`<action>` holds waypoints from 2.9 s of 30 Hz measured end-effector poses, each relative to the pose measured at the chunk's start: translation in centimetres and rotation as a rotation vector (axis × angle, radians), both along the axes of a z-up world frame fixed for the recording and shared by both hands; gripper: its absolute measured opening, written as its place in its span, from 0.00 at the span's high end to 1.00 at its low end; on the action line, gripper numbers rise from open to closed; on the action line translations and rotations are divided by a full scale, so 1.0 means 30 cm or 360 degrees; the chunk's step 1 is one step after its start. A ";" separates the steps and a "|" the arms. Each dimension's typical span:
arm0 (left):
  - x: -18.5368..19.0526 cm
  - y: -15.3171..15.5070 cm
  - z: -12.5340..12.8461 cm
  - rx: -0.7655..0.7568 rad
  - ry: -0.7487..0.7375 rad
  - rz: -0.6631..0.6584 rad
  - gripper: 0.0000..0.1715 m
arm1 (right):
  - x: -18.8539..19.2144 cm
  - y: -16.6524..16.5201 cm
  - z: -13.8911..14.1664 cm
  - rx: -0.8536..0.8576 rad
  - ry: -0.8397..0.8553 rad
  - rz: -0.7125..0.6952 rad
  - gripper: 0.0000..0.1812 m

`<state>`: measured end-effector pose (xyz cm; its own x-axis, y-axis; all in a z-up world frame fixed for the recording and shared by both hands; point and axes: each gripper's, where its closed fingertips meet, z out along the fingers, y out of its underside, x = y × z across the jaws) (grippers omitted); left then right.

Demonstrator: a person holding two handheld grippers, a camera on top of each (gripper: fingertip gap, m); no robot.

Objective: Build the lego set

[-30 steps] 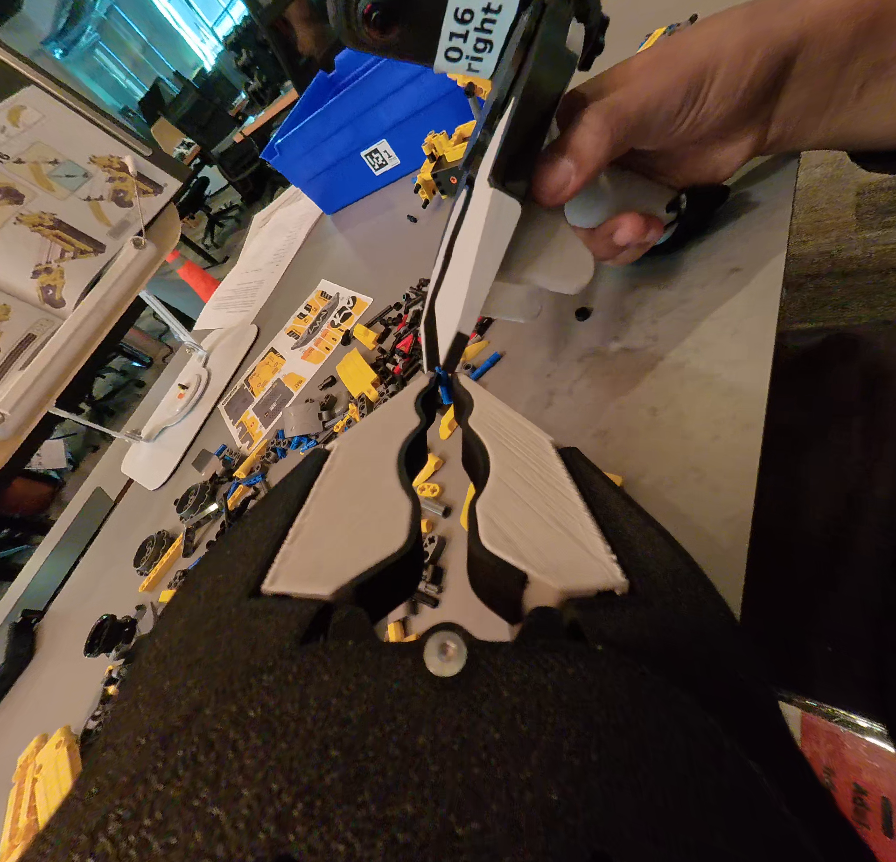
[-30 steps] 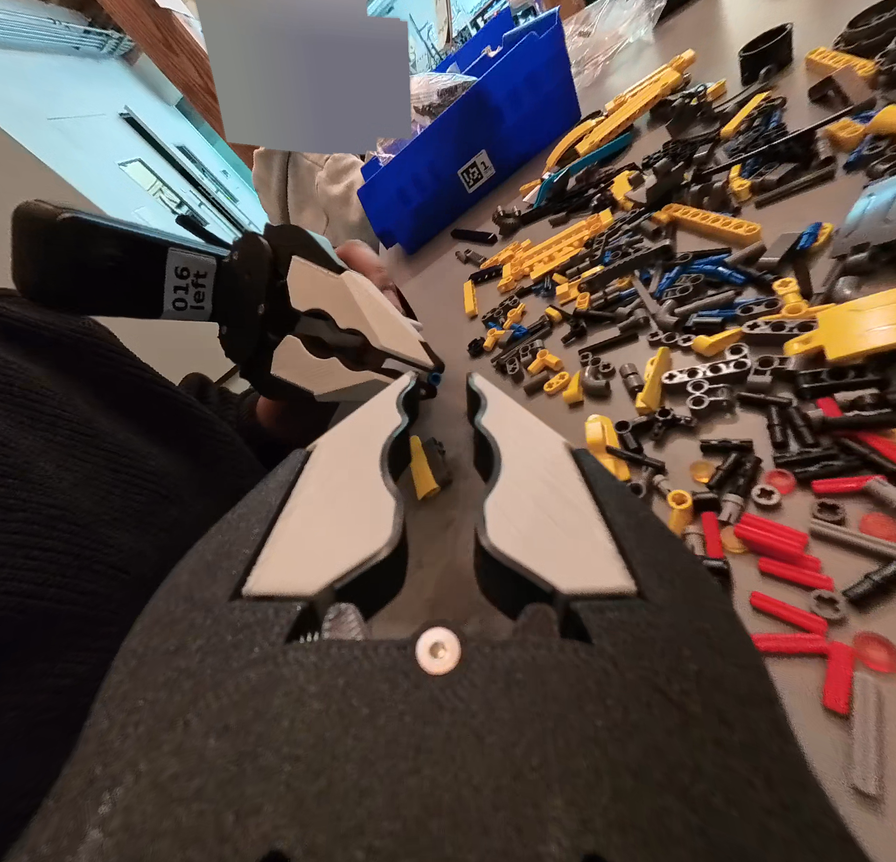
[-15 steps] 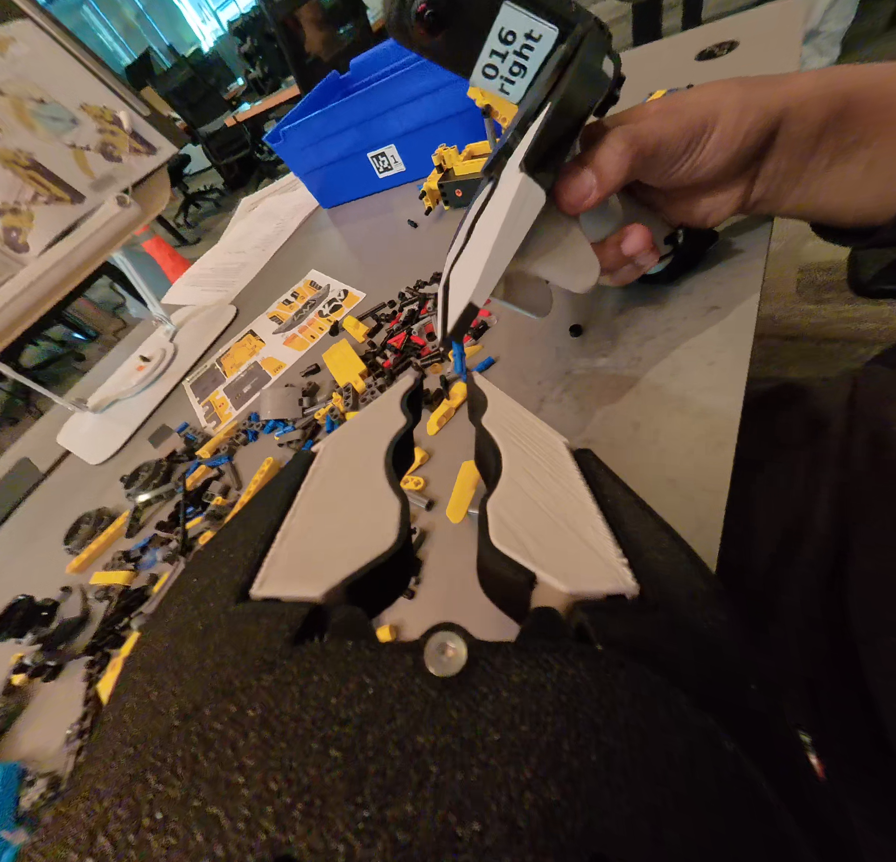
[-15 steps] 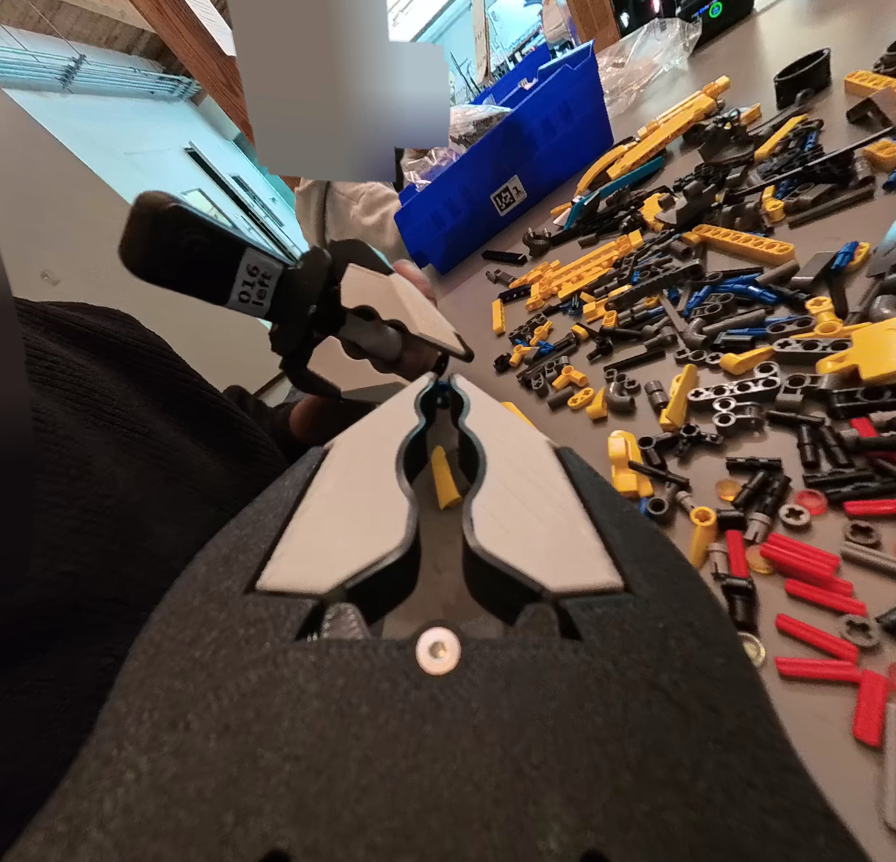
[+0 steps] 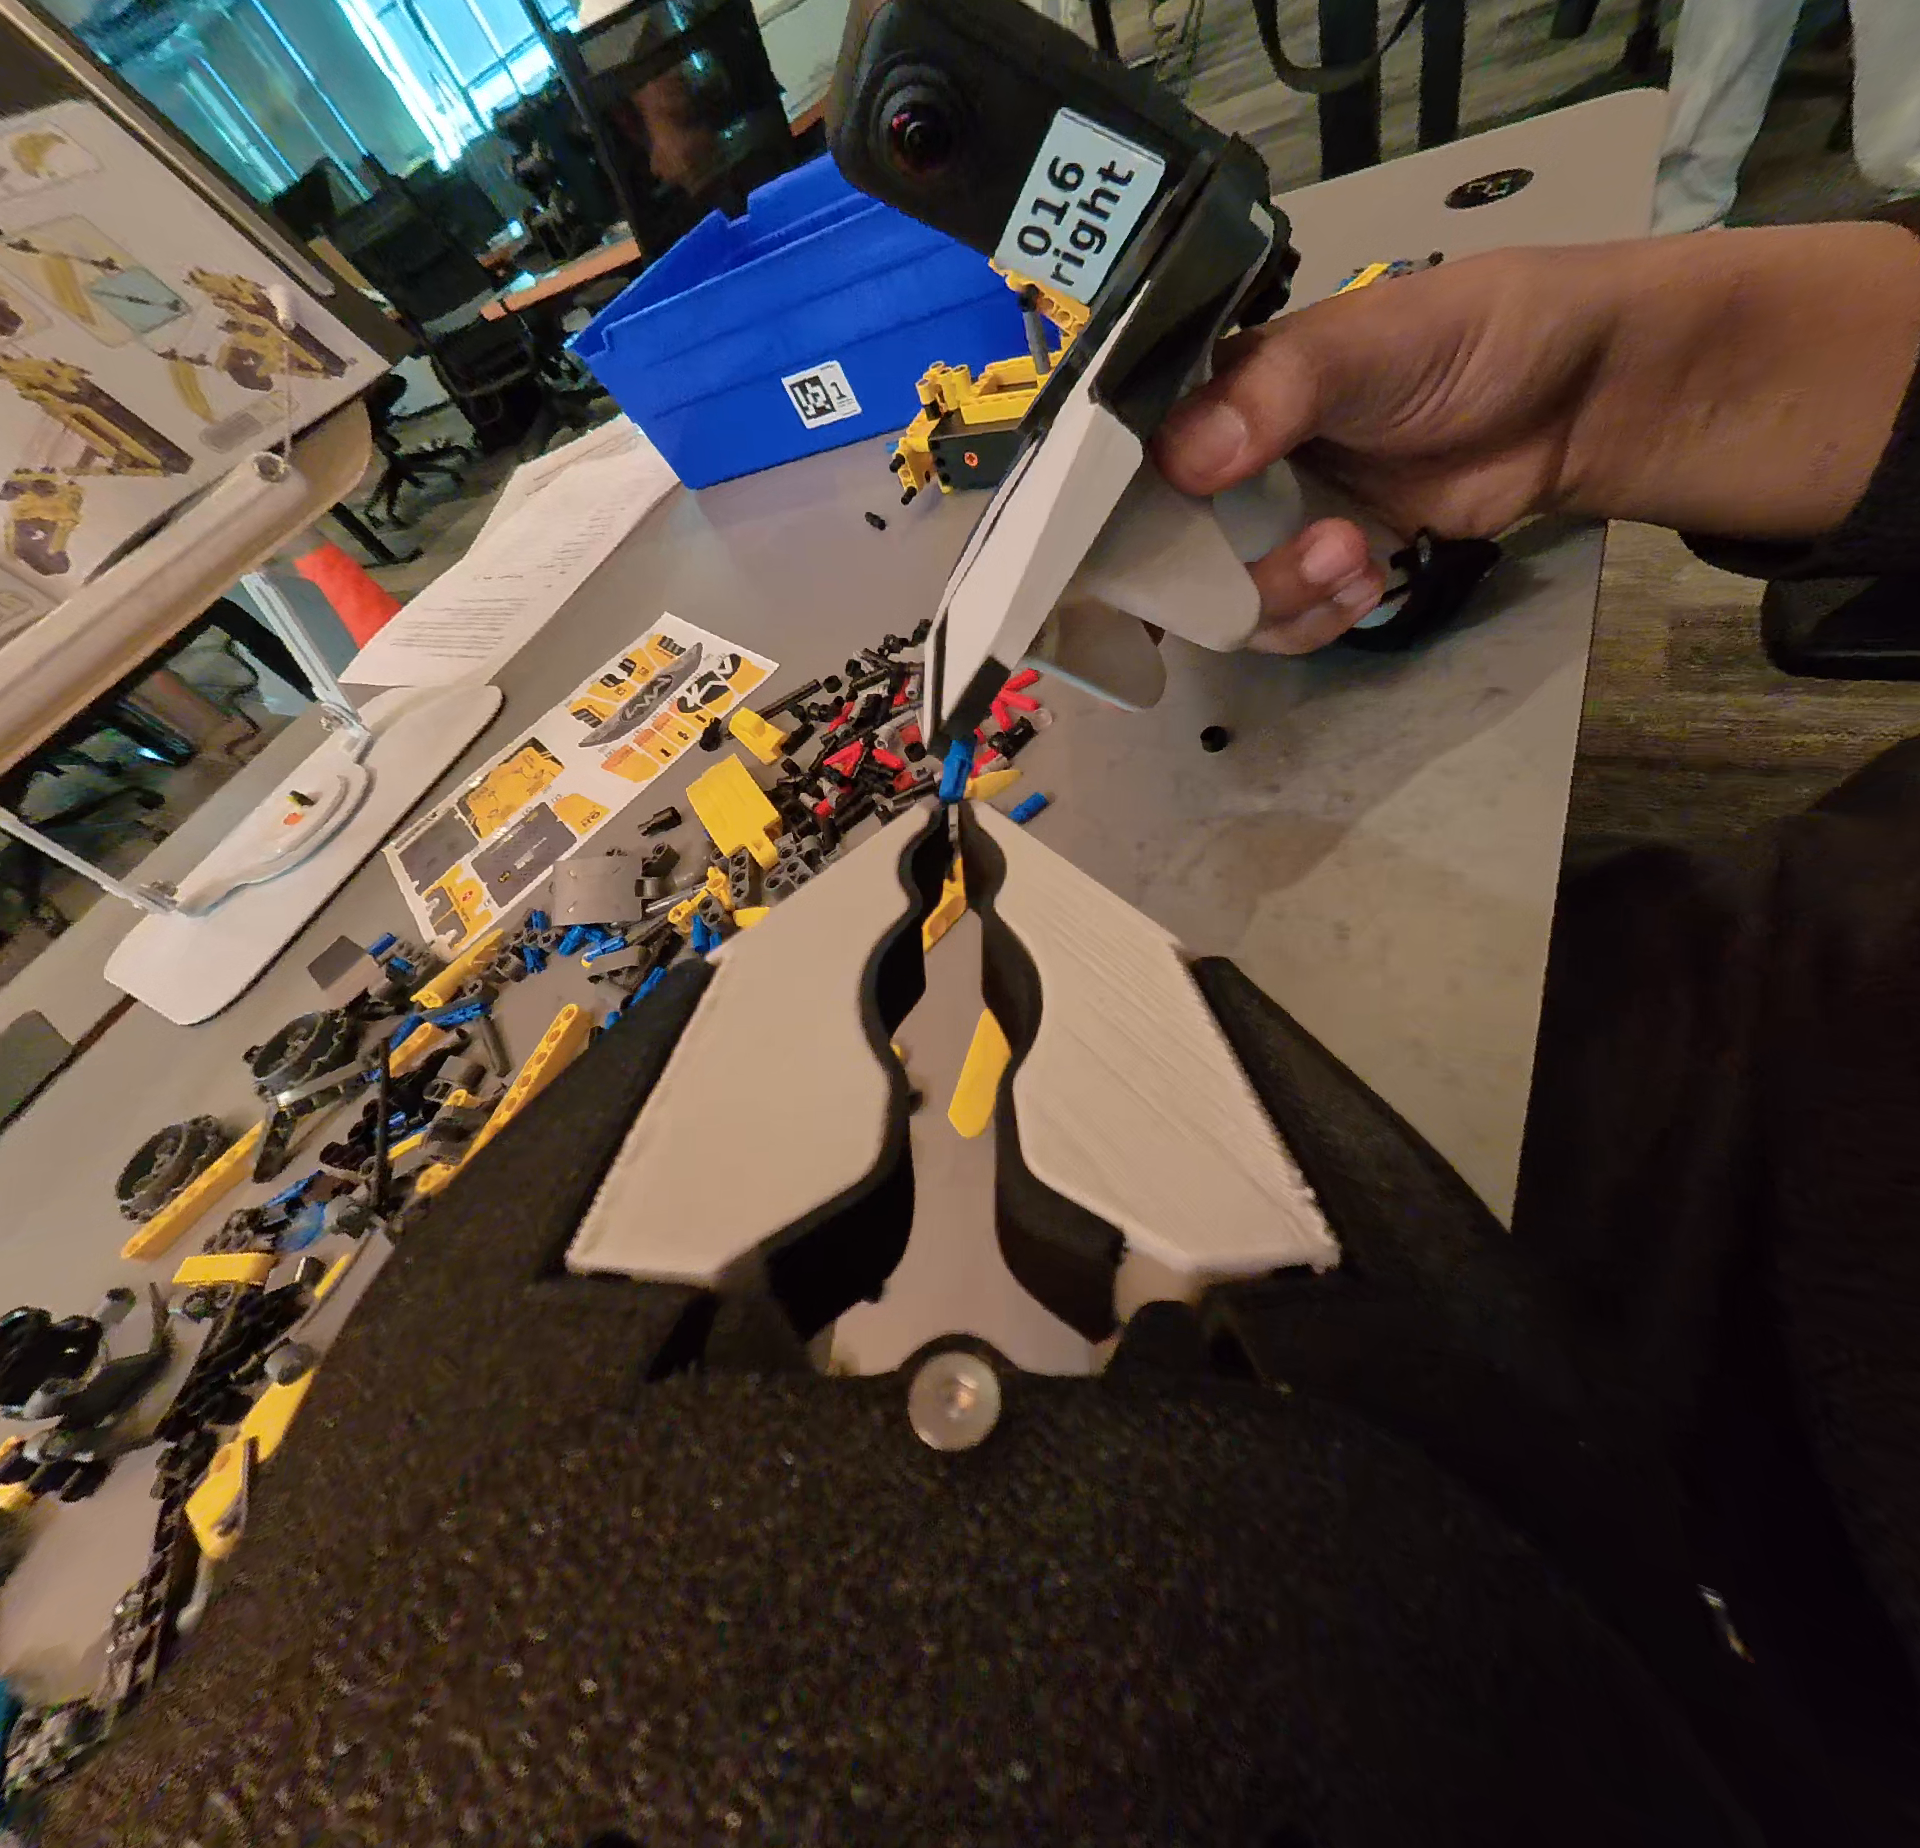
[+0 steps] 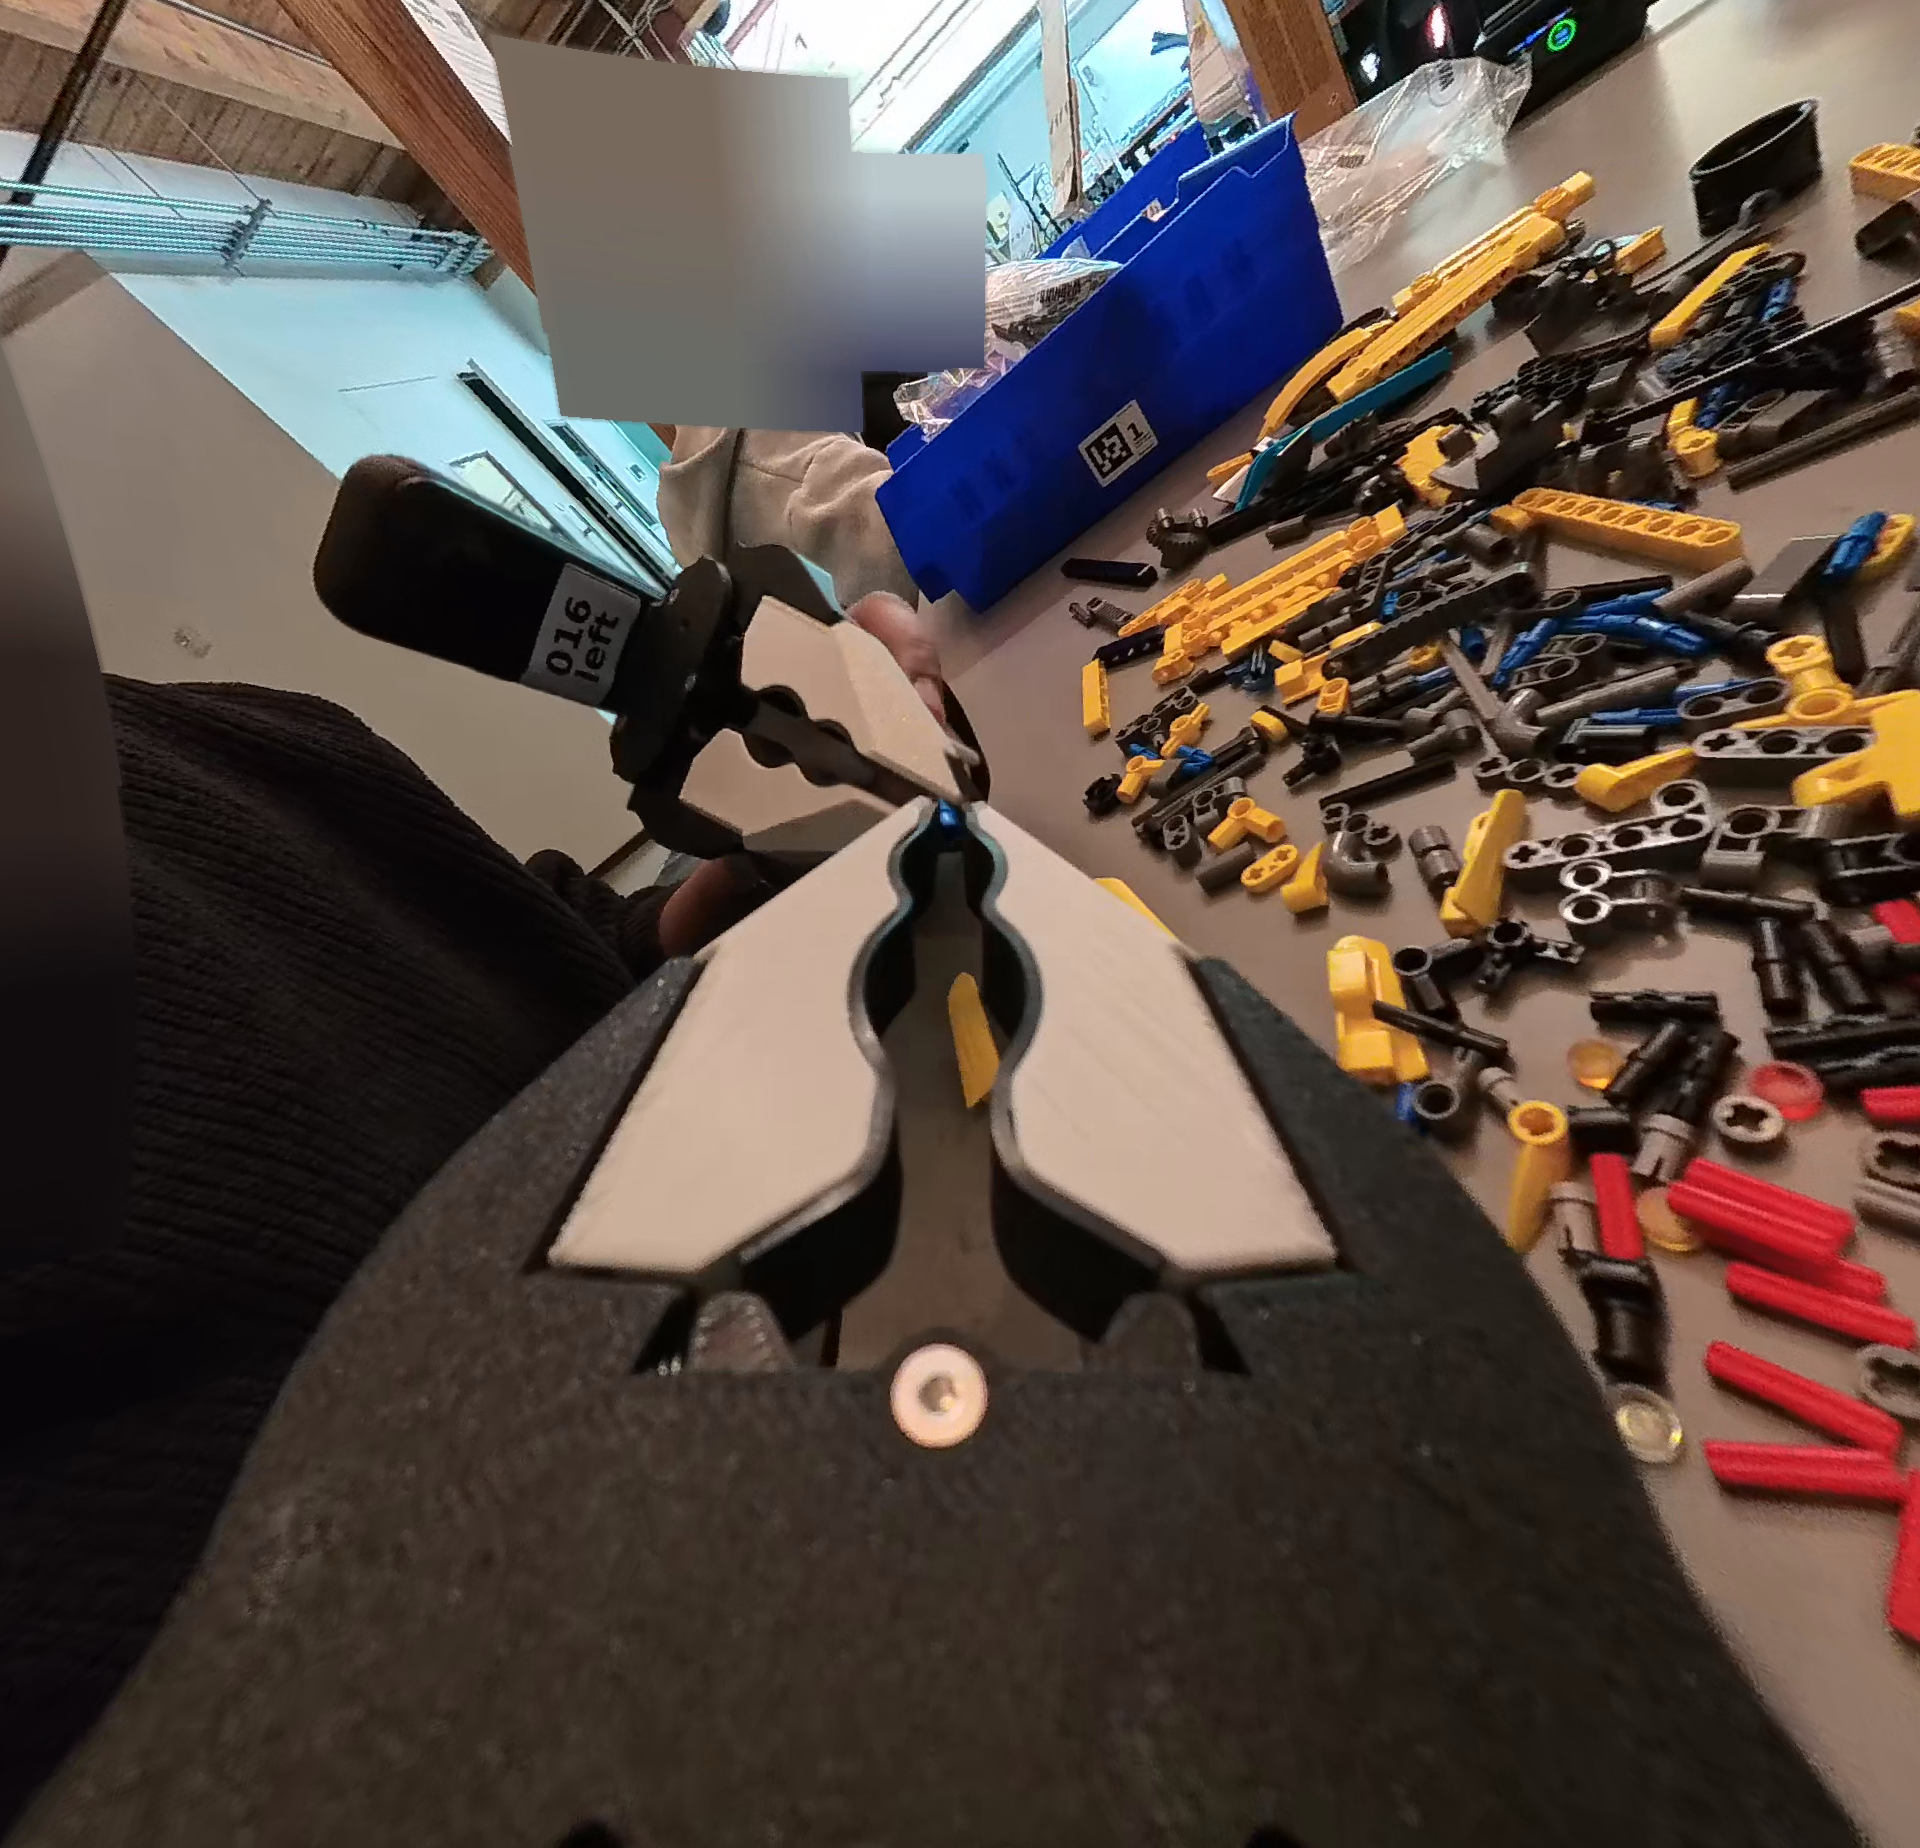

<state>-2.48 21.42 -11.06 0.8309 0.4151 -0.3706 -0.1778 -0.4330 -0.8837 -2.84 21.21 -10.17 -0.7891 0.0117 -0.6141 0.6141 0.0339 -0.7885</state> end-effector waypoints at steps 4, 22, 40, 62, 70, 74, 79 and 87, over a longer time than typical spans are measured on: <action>0.003 0.000 -0.004 -0.0001 -0.0015 -0.0016 0.99 | 0.001 -0.001 -0.001 0.0004 -0.0001 0.0002 0.99; -0.004 -0.006 -0.007 0.0021 -0.0017 0.0001 0.98 | 0.010 -0.009 -0.013 0.0047 0.0007 0.0017 0.99; 0.009 -0.006 -0.005 0.0042 -0.0037 -0.0037 0.96 | 0.015 -0.009 -0.015 0.0047 -0.0006 0.0039 0.99; 0.034 0.009 -0.010 -0.0060 0.0047 -0.0075 0.98 | 0.043 -0.010 -0.019 0.0095 0.0079 0.0101 0.98; 0.057 0.001 -0.050 -0.0098 -0.0150 -0.0119 0.85 | 0.031 0.003 -0.034 0.0189 0.0161 0.0042 0.99; 0.092 -0.024 -0.120 -0.0246 -0.0370 -0.0147 0.76 | 0.026 0.021 -0.051 0.0245 0.0183 0.0007 0.99; 0.133 -0.029 -0.219 -0.0458 -0.0548 -0.0184 0.75 | 0.041 0.027 -0.060 0.0286 0.0214 0.0004 0.99; 0.158 -0.019 -0.253 -0.0494 -0.0772 -0.0222 0.86 | 0.053 0.031 -0.057 0.0299 0.0244 0.0017 0.99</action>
